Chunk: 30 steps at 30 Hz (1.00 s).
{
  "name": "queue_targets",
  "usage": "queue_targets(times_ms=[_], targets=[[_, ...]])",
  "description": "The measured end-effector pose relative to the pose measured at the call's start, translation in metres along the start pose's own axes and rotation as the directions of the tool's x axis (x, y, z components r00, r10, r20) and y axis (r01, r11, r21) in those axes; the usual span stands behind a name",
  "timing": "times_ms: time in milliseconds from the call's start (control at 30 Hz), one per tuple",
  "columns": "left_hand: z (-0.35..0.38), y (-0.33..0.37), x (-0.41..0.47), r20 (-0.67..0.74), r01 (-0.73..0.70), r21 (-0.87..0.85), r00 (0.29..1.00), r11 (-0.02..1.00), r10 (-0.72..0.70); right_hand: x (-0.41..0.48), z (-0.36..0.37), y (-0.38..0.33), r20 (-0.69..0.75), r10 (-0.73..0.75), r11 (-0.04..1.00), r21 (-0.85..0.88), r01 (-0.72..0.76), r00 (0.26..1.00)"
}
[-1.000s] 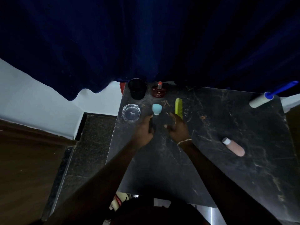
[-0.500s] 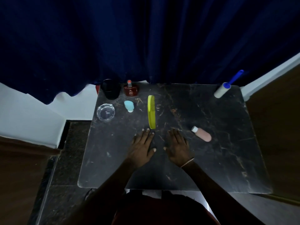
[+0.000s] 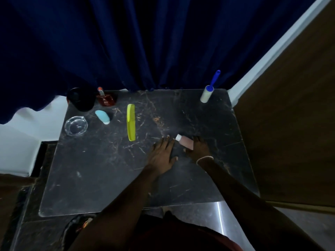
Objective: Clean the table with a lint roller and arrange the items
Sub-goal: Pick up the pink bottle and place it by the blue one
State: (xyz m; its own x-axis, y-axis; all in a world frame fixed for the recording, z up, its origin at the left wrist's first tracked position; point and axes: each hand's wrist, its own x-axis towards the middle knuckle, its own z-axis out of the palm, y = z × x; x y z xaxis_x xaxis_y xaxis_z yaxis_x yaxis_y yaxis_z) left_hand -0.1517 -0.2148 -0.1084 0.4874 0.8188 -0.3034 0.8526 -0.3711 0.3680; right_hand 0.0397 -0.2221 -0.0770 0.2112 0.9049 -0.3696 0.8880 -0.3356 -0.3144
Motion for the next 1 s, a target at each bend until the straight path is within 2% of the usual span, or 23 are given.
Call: queue_targets(times_ms=[333,467,633,700,800,900,1000], targets=[[-0.001,0.016,0.015,0.026,0.023,-0.031,0.999,0.999,-0.022,0.022,-0.005,0.002,0.107,-0.036,0.996,-0.081,0.045,0.994],[-0.005,0.011,0.012,0.019,0.034,-0.046,0.999,0.998,-0.033,0.021,-0.005,0.005,0.104,-0.043,0.994,-0.100,0.054,0.994],[-0.015,-0.005,0.004,-0.018,0.048,-0.077,0.999,0.996,-0.050,0.018,-0.007,0.003,0.090,-0.063,0.997,-0.042,0.067,0.994],[-0.019,-0.015,0.000,-0.074,0.045,-0.103,0.996,0.994,-0.053,0.017,-0.010,-0.006,0.092,-0.110,0.994,-0.017,0.112,0.990],[-0.027,-0.030,-0.005,-0.137,0.025,-0.196,0.989,0.980,-0.052,0.016,-0.014,-0.028,0.086,-0.259,0.966,0.002,0.260,0.962],[-0.038,-0.044,-0.011,-0.141,0.010,-0.345,0.988,0.938,-0.063,0.015,-0.015,-0.064,0.084,-0.406,0.913,-0.012,0.408,0.910],[-0.048,-0.060,-0.018,-0.135,0.062,-0.474,0.981,0.879,-0.142,0.017,-0.013,-0.107,0.101,-0.507,0.862,0.030,0.507,0.856]])
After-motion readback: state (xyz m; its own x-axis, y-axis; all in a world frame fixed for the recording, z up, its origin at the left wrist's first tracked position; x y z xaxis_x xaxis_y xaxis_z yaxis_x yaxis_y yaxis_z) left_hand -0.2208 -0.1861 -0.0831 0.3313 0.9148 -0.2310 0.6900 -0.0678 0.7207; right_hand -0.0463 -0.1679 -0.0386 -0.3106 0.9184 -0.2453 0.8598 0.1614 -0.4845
